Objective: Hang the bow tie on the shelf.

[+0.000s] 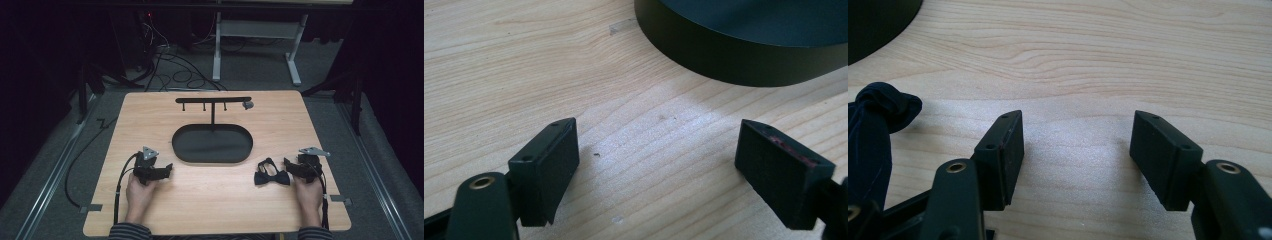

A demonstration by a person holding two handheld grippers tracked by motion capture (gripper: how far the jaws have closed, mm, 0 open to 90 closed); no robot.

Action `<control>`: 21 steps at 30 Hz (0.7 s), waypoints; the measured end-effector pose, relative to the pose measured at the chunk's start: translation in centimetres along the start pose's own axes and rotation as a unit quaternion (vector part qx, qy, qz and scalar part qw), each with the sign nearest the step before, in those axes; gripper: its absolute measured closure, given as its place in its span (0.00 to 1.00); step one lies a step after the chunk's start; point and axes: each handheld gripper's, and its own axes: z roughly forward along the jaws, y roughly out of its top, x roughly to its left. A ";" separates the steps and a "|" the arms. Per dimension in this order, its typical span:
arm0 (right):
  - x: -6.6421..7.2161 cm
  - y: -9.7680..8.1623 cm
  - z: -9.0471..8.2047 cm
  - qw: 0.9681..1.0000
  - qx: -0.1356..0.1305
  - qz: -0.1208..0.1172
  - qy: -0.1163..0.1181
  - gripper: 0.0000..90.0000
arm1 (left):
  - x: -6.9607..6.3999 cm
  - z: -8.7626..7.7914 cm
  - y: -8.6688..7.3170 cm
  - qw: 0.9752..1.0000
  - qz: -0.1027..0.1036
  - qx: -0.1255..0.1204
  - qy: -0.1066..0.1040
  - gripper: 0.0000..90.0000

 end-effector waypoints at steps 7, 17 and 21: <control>0.0 0.0 0.0 1.000 -0.001 0.000 -0.001 0.44 | 0.0 0.0 0.0 1.000 0.000 0.000 0.000 0.20; 0.1 0.0 0.0 1.000 0.000 0.002 -0.002 0.44 | 0.0 0.0 0.0 1.000 0.000 0.000 0.001 0.20; 0.3 0.0 0.0 1.000 -0.001 0.001 -0.001 0.46 | 0.0 0.0 0.0 1.000 0.001 0.001 0.001 0.20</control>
